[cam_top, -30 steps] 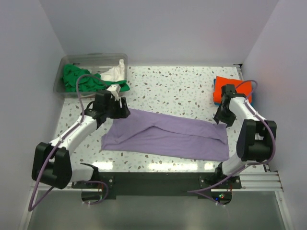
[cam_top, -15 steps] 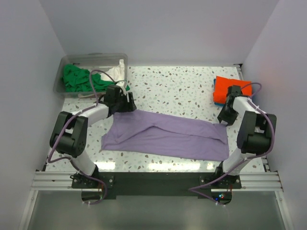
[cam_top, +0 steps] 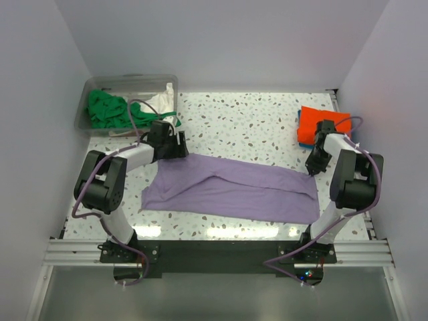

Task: Fold and stack the t-shirts
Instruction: Fold the tshirt

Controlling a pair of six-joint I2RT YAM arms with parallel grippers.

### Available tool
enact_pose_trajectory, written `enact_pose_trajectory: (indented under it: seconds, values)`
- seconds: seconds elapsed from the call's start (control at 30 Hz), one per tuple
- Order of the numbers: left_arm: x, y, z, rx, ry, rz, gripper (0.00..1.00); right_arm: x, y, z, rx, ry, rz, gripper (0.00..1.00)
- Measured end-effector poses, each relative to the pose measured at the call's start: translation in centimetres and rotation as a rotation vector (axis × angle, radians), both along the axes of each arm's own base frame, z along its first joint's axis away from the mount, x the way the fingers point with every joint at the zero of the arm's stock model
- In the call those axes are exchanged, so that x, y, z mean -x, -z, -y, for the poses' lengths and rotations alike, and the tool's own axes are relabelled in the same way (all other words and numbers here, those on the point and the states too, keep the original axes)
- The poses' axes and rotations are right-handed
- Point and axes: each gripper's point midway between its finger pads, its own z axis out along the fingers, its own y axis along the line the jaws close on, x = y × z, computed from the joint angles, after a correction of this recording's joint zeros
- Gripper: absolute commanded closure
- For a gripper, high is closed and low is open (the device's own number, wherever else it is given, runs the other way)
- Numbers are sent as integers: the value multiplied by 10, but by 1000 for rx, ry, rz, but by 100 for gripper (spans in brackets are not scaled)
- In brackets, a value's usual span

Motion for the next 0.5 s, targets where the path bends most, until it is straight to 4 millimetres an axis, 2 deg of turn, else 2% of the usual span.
enact_pose_trajectory:
  seconds: [0.33, 0.5]
  values:
    - [-5, 5, -12, -52, -58, -3, 26, 7, -4, 23, 40, 67, -38, 100]
    - [-7, 5, -8, -39, -46, 1, 26, 0, -5, 29, 44, 76, -44, 100]
